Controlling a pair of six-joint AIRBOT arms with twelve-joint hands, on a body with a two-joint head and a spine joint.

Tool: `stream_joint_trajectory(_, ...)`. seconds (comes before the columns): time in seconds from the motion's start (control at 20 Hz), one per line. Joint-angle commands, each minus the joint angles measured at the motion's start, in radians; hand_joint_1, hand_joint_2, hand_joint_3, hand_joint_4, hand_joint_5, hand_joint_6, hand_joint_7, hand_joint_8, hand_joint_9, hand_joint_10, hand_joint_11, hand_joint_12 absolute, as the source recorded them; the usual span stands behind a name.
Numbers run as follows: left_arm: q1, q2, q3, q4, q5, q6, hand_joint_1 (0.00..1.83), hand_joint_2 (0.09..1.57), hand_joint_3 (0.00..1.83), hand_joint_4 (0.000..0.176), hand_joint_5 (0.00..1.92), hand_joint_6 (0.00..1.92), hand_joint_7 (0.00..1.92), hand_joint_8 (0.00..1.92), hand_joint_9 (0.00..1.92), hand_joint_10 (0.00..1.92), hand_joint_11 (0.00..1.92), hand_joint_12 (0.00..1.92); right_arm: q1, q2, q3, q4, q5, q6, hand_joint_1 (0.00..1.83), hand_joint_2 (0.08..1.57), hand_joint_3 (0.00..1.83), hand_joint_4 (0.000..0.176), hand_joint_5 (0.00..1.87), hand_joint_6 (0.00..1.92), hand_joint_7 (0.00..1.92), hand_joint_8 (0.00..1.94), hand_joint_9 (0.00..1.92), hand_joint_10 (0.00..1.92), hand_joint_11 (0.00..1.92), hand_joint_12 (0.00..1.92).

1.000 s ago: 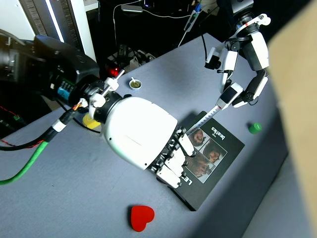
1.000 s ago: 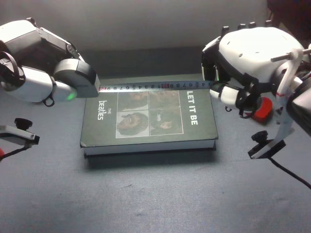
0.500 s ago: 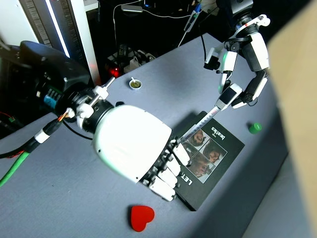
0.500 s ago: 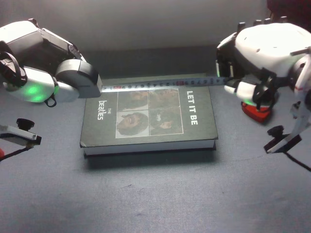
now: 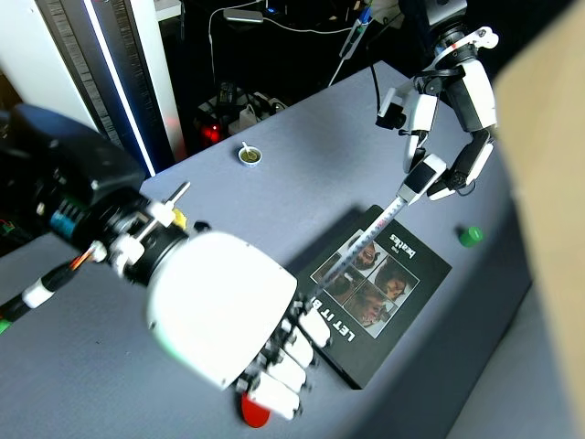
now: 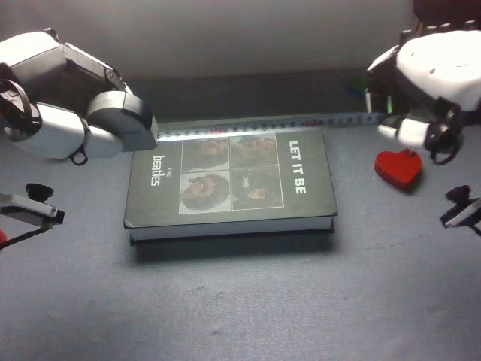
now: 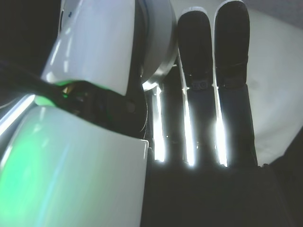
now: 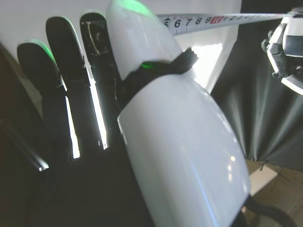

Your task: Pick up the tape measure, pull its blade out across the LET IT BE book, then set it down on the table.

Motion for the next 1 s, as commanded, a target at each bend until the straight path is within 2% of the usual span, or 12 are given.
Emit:
stream_joint_trajectory(0.0,-0.013,0.008,0.007,0.023,-0.096,0.004,1.38,1.11,0.00,0.000,0.93,0.98,0.94,0.95,0.98,1.18,0.86,1.09,-0.001,0.022,0.013,-0.045,0.098,-0.009,1.35,1.19,0.00,0.000,0.74,1.26,0.94,1.11,0.72,1.45,0.59,1.53)
stream_joint_trajectory(0.6,-0.013,0.007,0.007,0.023,-0.092,0.004,1.38,1.11,0.00,0.000,0.92,0.98,0.94,0.95,0.97,1.19,0.87,1.09,-0.050,0.067,0.072,-0.053,0.065,0.034,1.35,1.19,0.00,0.000,0.74,1.27,0.94,1.11,0.71,1.45,0.59,1.52)
stream_joint_trajectory(0.95,-0.019,0.005,0.008,0.023,-0.091,0.004,1.38,1.11,0.00,0.000,0.92,0.98,0.95,0.93,0.97,1.19,0.86,1.10,-0.034,0.070,0.068,-0.063,0.066,0.041,1.35,1.19,0.00,0.000,0.72,1.28,0.94,1.11,0.71,1.46,0.58,1.52)
